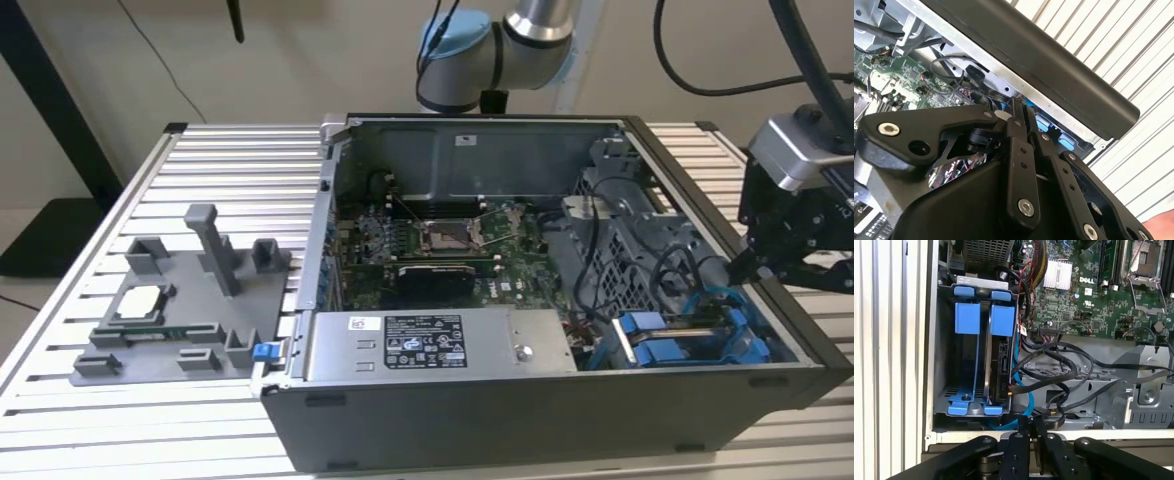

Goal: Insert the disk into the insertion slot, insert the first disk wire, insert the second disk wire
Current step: 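Insert the second disk wire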

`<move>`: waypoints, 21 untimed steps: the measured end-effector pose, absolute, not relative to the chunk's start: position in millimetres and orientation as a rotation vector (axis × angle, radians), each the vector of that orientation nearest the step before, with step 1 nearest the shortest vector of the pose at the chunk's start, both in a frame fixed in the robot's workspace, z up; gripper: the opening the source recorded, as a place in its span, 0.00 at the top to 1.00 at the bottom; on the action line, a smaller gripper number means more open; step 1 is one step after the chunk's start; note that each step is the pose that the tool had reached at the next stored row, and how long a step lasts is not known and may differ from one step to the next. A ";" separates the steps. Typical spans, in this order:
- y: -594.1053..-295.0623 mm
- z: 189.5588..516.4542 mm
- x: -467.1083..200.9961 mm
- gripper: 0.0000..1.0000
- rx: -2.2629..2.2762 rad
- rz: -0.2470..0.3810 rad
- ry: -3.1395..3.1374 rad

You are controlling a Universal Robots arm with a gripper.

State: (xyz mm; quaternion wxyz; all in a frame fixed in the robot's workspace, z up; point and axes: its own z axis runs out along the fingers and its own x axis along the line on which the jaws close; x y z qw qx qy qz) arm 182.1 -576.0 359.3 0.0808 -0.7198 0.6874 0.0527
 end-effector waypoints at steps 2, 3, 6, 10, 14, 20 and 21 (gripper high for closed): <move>-576.0 359.3 182.1 0.00 -2.152 0.157 2.055; -576.0 359.3 182.1 0.00 -2.152 0.157 2.055; -576.0 359.3 182.1 0.00 -2.152 0.157 2.055; -576.1 361.4 182.1 1.00 -2.152 0.158 2.055; -576.7 363.9 182.1 0.00 -2.152 0.159 2.056; -579.1 363.8 183.4 0.00 -2.153 0.160 2.056; -579.6 363.4 183.7 0.00 -2.153 0.160 2.056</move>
